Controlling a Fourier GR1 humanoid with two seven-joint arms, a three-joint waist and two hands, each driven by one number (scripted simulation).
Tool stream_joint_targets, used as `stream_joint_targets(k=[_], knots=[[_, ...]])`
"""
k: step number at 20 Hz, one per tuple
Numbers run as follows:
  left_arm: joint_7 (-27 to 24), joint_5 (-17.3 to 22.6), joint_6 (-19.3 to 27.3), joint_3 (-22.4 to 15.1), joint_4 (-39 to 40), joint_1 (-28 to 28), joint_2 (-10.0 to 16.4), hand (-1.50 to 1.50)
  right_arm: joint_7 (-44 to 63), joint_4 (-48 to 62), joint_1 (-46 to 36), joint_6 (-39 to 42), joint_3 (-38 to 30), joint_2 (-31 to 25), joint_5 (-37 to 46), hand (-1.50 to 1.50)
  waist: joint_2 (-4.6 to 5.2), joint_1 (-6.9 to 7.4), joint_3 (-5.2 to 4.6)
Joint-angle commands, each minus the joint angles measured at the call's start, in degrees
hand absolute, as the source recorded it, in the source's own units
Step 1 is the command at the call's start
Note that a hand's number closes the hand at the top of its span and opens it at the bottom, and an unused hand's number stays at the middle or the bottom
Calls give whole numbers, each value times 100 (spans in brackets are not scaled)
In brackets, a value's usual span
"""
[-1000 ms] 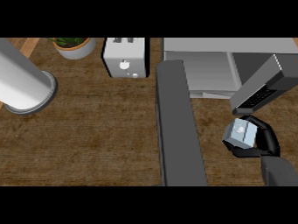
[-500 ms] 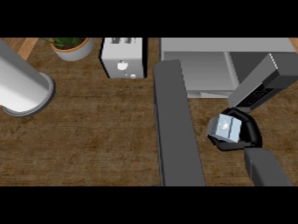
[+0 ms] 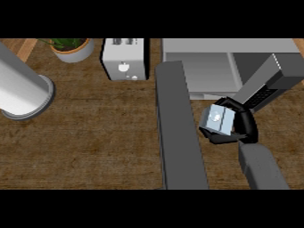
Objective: Pick up the milk, place it into the microwave and close the microwave
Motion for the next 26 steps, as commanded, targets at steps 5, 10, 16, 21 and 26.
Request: stream_joint_targets(k=[5,10,16,21,26], knots=[[-46,87,-137,188,79,-41,-35,-150,1057,-132,-988,-913,118,158,293,150,17,65,3],[190,247,-80,288,198,-297,308,-150,1285,1110,-2165,-1735,143,74,906,150,64,170,7],[-123,56,-329,307,532,-308,145,-150,1085,2538,-3003,-2280,-173,-223,1117,150,122,311,10],[-154,-109,-427,148,681,-546,186,-150,735,3221,-3319,-2897,-332,-288,1220,150,163,367,14],[-111,-94,-420,91,749,-551,118,-150,871,3623,-3732,-3074,-460,-629,1256,150,213,481,16]])
